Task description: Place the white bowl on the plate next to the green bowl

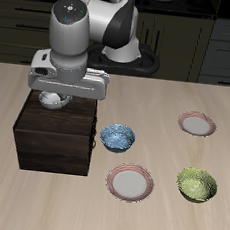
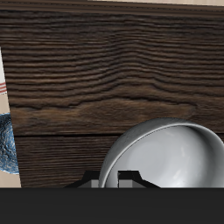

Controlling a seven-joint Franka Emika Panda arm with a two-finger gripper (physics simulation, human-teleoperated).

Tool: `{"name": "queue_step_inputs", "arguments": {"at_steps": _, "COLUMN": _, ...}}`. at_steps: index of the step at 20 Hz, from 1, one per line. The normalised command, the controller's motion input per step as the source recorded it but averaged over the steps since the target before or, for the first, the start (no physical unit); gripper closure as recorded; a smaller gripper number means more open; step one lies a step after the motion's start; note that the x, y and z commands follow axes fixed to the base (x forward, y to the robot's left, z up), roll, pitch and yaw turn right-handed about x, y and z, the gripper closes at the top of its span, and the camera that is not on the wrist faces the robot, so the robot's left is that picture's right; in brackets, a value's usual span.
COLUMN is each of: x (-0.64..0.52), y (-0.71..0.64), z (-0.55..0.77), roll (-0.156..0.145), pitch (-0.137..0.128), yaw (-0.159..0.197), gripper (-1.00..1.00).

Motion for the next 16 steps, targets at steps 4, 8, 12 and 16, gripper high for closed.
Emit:
{"name": "queue_step_inputs", "arguments": {"at_steps": 4, "x": -0.14, "y": 0.17, "z": 0.35, "roll": -0.002, "pitch": -0.046, "yaw": 0.024, "gripper": 1.0}}
{"name": "queue_step_inputs", "arguments": {"at_steps": 8, "x": -0.05, "y": 0.13, "z": 0.33, "roll": 0.004, "pitch": -0.041, "yaw": 0.013, "gripper": 1.0}}
{"name": "queue_step_inputs", "arguments": {"at_steps": 12, "x": -0.07, "y": 0.2, "z": 0.31, "roll": 0.015, "pitch": -0.05, "yaw": 0.011, "gripper": 1.0}}
{"name": "queue_step_inputs", "arguments": {"at_steps": 16, "x": -0.03, "y": 0.13, "z": 0.16, "roll": 0.002, "pitch": -0.01, "yaw": -0.004, "gripper": 1.0}}
